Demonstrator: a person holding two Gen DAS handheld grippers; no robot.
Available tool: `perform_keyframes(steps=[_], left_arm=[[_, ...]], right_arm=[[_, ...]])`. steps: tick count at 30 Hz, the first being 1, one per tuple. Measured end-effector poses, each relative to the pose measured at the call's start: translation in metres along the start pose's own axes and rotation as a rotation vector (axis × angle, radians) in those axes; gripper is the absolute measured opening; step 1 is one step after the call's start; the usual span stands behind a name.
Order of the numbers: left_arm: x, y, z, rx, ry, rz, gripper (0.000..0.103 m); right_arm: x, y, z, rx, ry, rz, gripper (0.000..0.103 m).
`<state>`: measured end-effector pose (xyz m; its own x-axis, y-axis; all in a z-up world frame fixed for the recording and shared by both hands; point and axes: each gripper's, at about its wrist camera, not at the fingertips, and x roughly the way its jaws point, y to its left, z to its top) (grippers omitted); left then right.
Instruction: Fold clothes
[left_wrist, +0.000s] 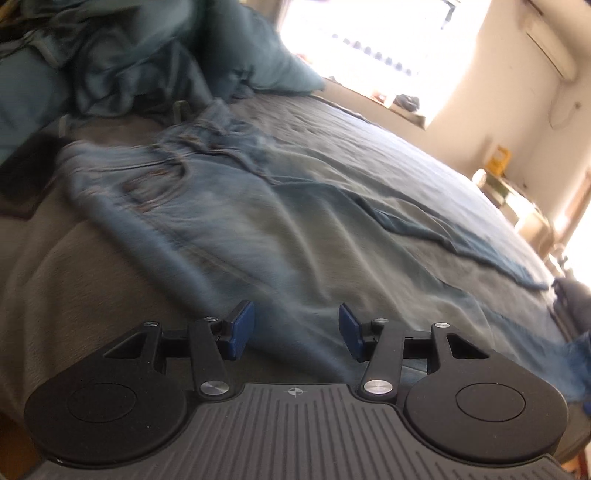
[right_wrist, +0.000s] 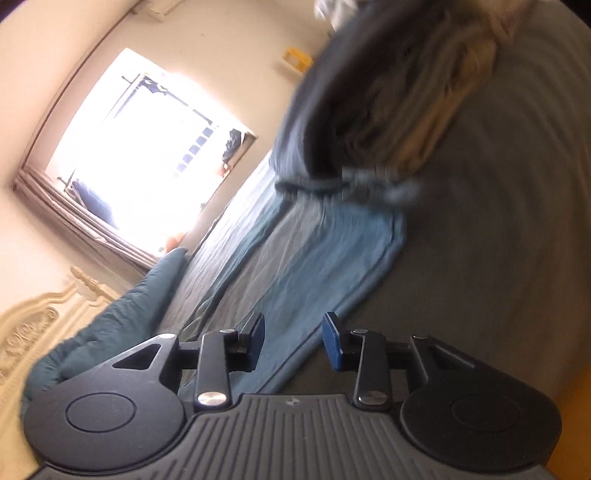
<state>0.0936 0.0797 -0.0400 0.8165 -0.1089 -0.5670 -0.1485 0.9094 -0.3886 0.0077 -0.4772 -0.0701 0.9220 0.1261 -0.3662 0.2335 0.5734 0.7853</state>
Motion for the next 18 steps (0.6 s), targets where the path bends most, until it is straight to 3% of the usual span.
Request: perform_keyframes(steps=[6,9,14,18], left_arm=[[-0.004,0.039,-0.006,-0.174,0.022,-0.027,0.052],[-0.005,0.048,-0.008,-0.221,0.014,-0.051,0.052],[-0.002,0.056,-0.006,-0.28,-0.01,-0.081,0.052],[0.004,0.069,-0.004,-0.395,-0.031,-0.089,0.052]], right_arm=[[0.049,-0.013,-0.011,0.216,0.106,-0.025,0.04],[0.057,-0.009,-0.022,0.266,0.124,-0.001,0.04],[0.077,0.004,-0.049,0.335,0.245,0.071,0.04],[0.094,0.012,-0.061,0.362,0.283,0.113,0.04]])
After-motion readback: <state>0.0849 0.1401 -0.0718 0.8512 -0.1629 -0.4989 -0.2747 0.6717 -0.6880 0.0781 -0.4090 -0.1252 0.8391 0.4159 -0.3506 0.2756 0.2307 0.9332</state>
